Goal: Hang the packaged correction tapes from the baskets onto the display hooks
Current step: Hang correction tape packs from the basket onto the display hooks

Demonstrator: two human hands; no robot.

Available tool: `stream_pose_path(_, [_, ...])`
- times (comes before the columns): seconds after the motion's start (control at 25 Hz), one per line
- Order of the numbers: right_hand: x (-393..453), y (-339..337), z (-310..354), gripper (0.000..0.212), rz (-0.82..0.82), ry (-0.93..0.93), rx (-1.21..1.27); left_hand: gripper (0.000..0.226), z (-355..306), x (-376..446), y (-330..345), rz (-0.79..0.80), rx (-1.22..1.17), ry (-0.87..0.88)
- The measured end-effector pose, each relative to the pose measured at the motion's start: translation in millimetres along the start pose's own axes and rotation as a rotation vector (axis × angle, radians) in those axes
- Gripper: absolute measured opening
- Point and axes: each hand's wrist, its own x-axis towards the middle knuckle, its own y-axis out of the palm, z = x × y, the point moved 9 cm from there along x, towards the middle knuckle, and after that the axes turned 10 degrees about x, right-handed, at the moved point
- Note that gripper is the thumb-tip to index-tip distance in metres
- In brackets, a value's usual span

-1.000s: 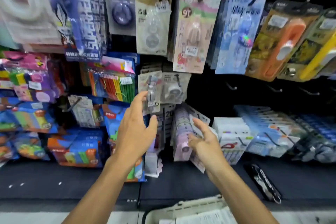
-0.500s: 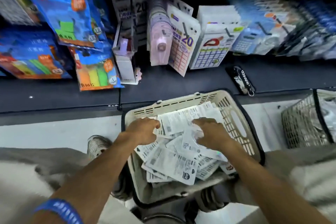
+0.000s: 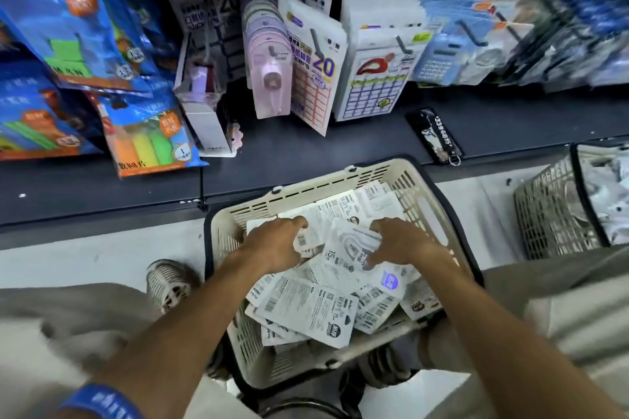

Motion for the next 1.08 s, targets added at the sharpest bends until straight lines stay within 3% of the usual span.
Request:
stream_pose_path(0.08, [1.7,-3.1,-9.0,0.088,-0.001,0.049,0.133,0.061,4.8,-3.5,6.1,0.047,-0.025,-0.024])
stream_pose_path(0.2, [2.8,-31.3,-28.7,0.077,-0.078,0.079,0.570,0.051,1.4,-3.9,10.5,0.032,-0.020,-0.012])
stream_pose_path(0.28, [0.2,-35.8,-39.0,0.074,-0.042,0.085,0.758,0.049,-4.1,-2.0,12.3,0.022,-0.026,0.000])
stream_pose_path(0.4, [-9.8,1.6,-41.4,0.058,0.064,0.181,0.656,0.049,-7.4,0.7,12.2,0.047,-0.049,0.017])
stream_pose_path(0.52, [-6.0,37.0,-17.5,0.039,0.105,0.088,0.716,0.048,-7.3,-1.5,20.8,0.116,-0.018,0.037])
stream_pose_path(0.64, [-4.0,30.5,-2.1,0.056,0.013,0.067,0.921,0.063,-9.4,-5.4,32.1,0.154,-0.046,0.051])
stream_pose_path(0.8, [-5.7,0.4,8.1,0.048,-0.128,0.066,1.288,0.125,-26.4,-9.7,37.0,0.174,-0.432,0.133])
stream_pose_path(0.88, [-7.4,-1.4,15.4,0.054,-0.074,0.078,1.443,0.119,-28.6,-8.4,27.1,0.023,-0.626,0.093])
stream_pose_path(0.96, [-11.3,-1.5,24.2,0.046,-0.010,0.048,1.485,0.109,-22.9,-8.3,17.3,-0.129,-0.719,0.024])
stream_pose_path(1.08, [-15.3,11.2,37.6,0.030,0.107,-0.004,1.527,0.113,-22.4,-8.0,22.2,-0.075,-0.915,-0.008])
